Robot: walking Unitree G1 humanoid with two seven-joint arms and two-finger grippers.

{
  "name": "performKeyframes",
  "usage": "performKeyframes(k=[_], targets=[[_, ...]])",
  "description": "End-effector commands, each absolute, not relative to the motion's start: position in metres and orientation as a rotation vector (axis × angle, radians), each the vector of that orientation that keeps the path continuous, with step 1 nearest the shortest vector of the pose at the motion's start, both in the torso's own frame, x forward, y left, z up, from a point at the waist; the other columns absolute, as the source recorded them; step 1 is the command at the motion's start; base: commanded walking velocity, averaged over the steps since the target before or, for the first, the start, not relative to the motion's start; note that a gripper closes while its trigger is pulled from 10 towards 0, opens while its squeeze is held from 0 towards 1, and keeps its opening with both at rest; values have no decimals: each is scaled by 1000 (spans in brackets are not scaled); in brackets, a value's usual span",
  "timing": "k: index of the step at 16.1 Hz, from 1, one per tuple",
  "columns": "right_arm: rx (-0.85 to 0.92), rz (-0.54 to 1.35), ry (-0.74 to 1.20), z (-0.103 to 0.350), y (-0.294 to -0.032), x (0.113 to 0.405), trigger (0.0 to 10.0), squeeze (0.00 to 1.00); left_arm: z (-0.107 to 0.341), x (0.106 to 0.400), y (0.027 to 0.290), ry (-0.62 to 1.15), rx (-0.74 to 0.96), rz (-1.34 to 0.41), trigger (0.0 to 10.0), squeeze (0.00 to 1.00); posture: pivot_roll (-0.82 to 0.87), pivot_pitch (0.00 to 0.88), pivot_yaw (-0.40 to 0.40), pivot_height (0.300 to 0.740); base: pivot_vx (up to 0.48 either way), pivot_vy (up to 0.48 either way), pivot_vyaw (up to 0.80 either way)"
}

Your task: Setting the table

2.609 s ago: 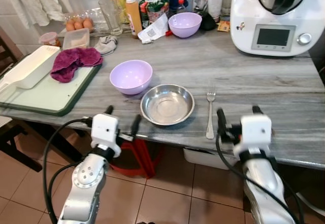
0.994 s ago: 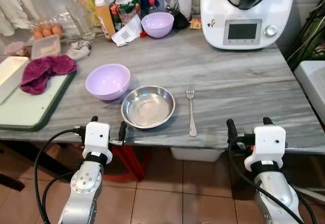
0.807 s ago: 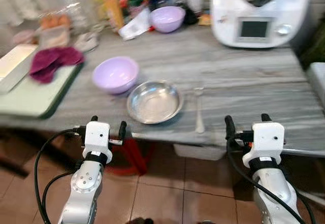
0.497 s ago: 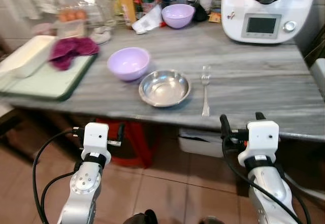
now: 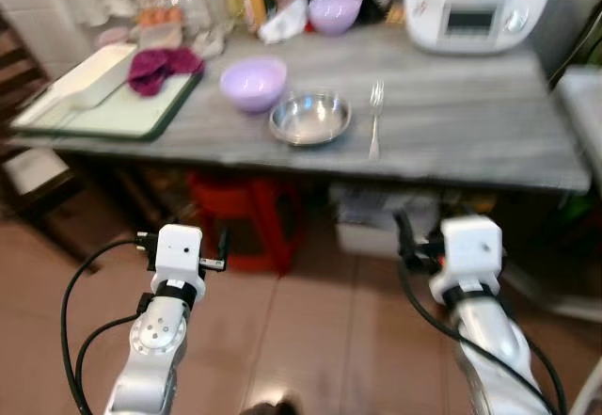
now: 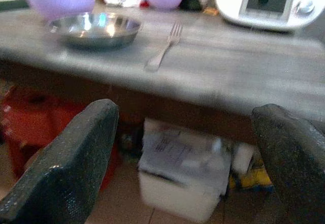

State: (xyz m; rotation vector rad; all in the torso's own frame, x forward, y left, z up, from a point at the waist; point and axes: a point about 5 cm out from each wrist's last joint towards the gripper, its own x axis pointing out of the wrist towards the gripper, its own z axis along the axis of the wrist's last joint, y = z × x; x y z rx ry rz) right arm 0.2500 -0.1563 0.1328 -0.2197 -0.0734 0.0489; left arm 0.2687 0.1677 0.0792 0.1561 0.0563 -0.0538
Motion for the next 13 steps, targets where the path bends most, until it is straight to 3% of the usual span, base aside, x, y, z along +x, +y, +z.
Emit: performKeyframes(k=[1,6,13], targets=[[-236,66,-67,130,-155,250,10000,0,81,271,167,52,173,-71,10000,0,-162,93,149,740,-311,0,0],[-277,-1,-109,129,-162,263,10000,0,81,270,164,41,165,-74,10000,0,-126,84,124,740,-298,0,0],[-265,-96,-114,128,-175,253,10000,0,89,274,156,-14,77,-126,10000,0,-146,92,113,740,0,0,0]])
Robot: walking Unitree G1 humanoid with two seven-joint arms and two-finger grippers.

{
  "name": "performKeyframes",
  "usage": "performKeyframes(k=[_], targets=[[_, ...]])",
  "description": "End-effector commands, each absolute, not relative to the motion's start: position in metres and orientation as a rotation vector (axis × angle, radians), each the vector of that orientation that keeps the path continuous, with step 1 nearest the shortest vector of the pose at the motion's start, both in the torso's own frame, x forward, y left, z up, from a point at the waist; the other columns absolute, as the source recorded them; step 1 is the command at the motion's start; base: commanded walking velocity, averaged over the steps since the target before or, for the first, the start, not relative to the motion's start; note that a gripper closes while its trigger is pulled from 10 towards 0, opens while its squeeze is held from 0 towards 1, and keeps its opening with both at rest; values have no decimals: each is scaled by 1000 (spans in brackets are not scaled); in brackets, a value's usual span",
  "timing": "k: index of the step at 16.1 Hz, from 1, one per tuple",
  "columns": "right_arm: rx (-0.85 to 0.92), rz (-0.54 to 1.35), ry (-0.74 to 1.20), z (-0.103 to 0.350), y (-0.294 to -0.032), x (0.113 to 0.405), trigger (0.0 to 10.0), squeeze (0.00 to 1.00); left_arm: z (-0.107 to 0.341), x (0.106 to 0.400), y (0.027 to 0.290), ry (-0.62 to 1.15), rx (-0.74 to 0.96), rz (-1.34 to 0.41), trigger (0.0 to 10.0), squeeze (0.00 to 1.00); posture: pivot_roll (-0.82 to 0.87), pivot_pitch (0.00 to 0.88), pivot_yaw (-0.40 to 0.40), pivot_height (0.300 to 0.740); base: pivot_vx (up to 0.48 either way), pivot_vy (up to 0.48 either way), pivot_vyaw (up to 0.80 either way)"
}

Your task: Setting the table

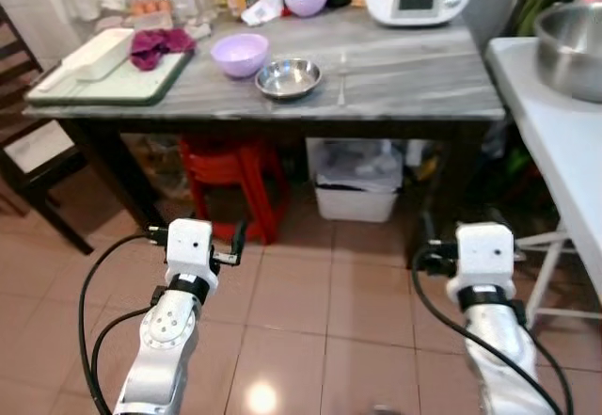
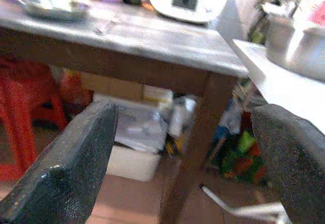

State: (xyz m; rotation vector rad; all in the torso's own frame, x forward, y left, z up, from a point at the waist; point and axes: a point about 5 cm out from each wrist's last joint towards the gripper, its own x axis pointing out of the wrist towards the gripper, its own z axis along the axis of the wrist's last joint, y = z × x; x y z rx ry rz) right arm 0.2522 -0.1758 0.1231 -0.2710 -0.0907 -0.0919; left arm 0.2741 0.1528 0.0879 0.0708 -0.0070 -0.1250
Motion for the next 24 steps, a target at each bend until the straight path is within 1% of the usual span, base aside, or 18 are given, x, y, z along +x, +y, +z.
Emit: performKeyframes(k=[1,2,5,14,18,24], targets=[[-264,-90,-117,129,-173,254,10000,0,90,275,153,-18,71,-136,10000,0,-153,95,113,740,0,0,0],[-263,-85,-118,129,-171,254,10000,0,90,275,152,-19,64,-144,10000,0,-153,95,113,740,0,0,0],[-265,-77,-118,129,-170,254,10000,0,90,275,152,-19,55,-156,10000,0,-153,99,111,740,0,-286,-571],[-273,-73,-143,135,-168,257,10000,0,88,273,152,-13,47,-159,10000,0,-149,105,108,740,0,-336,0],[-275,-78,-146,136,-169,258,10000,0,89,275,153,-15,46,-172,10000,0,-150,105,110,740,0,-337,-736],[-302,-83,-131,133,-177,254,10000,0,89,274,154,-11,52,-192,10000,0,-150,110,110,740,0,-324,0]])
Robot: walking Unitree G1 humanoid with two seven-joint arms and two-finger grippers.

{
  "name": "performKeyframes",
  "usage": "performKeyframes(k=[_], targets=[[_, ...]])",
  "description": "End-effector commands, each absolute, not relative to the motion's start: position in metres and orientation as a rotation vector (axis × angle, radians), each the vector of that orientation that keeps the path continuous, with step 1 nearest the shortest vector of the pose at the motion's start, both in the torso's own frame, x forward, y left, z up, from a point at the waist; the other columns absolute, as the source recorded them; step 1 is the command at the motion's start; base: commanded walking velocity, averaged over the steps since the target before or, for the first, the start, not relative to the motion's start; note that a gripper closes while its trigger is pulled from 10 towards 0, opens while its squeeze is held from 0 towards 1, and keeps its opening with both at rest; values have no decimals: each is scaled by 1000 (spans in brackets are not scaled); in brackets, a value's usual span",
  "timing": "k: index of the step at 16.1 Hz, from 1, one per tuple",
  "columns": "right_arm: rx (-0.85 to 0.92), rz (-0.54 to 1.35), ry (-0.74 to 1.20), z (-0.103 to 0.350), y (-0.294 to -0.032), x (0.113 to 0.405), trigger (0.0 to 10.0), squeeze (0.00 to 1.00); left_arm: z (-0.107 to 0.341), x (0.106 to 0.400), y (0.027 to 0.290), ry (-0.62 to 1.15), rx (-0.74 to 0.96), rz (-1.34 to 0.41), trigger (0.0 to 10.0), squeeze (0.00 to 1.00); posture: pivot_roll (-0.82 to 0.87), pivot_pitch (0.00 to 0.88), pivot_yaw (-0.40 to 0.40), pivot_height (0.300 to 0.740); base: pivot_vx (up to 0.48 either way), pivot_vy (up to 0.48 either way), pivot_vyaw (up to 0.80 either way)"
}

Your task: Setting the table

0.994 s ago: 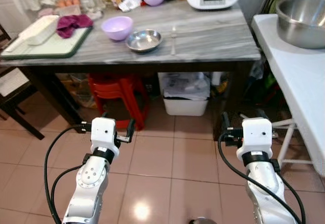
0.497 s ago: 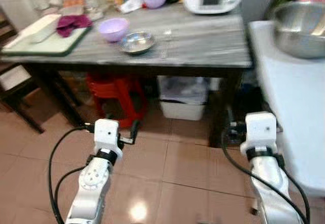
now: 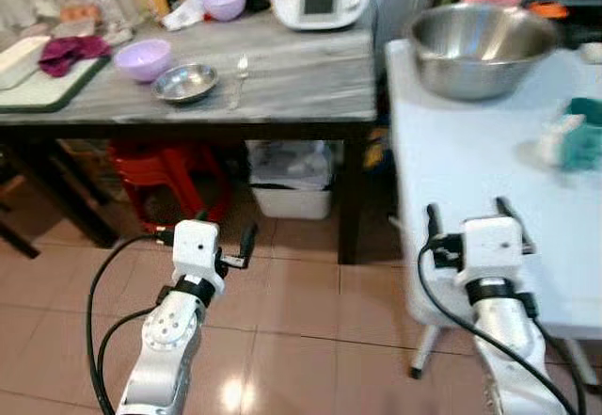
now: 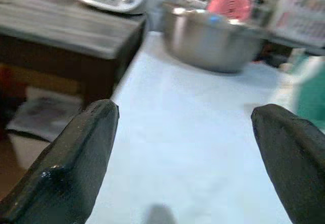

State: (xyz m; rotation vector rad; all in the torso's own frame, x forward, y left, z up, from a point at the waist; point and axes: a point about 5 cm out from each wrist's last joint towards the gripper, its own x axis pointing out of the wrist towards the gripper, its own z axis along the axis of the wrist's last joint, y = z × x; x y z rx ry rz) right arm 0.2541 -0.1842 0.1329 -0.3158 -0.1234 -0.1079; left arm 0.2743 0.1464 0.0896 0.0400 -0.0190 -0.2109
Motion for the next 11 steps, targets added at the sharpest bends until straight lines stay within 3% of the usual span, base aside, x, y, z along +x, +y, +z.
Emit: performKeyframes(k=[1,11], targets=[[-303,-83,-133,134,-176,254,10000,0,89,274,154,-12,51,-194,10000,0,-150,110,110,740,0,-319,0],[-310,-84,-153,139,-172,259,10000,0,88,277,151,-6,68,-191,10000,0,-150,107,114,740,0,-320,0]])
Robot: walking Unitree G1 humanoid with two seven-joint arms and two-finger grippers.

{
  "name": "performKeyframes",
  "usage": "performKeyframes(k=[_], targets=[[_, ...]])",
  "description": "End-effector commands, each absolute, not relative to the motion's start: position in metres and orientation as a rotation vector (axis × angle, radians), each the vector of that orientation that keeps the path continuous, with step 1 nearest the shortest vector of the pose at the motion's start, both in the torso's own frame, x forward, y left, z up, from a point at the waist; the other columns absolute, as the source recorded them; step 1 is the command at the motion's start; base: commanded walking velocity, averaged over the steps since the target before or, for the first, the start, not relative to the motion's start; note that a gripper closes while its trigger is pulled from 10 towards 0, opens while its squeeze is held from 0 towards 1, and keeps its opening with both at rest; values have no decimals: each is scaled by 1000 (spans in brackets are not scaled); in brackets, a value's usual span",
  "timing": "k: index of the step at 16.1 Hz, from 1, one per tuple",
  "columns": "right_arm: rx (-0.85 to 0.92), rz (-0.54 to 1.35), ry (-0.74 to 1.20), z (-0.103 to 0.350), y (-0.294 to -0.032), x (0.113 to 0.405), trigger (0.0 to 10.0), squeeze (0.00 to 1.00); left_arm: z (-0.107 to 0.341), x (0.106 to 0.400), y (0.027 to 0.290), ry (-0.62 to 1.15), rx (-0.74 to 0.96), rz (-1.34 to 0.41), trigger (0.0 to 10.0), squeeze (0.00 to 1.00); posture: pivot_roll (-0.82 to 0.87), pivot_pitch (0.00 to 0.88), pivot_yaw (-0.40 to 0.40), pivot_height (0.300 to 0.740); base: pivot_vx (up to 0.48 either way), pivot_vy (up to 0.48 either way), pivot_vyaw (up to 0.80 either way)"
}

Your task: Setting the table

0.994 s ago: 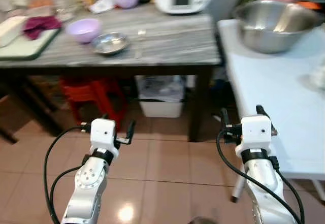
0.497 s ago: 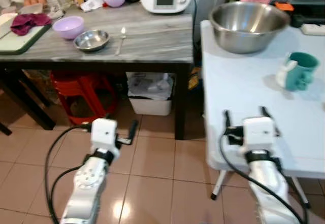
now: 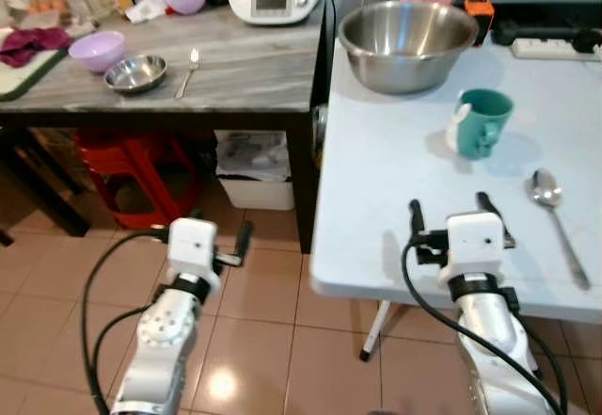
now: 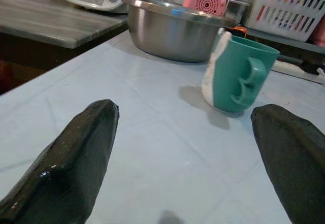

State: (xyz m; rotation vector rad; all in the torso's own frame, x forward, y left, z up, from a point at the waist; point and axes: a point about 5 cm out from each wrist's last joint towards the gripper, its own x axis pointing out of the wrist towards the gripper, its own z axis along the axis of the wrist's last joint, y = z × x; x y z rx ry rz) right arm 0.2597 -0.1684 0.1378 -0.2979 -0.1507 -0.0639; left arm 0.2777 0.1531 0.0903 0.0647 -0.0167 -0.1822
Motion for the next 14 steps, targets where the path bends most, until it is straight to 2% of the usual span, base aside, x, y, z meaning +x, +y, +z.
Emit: performKeyframes(k=[1,10,14], targets=[[-308,-84,-152,138,-172,259,10000,0,88,276,151,-4,68,-192,10000,0,-149,108,115,740,0,-319,0],[-295,-82,-147,137,-170,260,10000,0,86,277,147,5,68,-198,10000,0,-145,111,116,740,0,-330,0],[-284,-93,-143,138,-173,261,10000,0,86,278,146,5,66,-193,10000,0,-150,117,113,740,0,-61,0]])
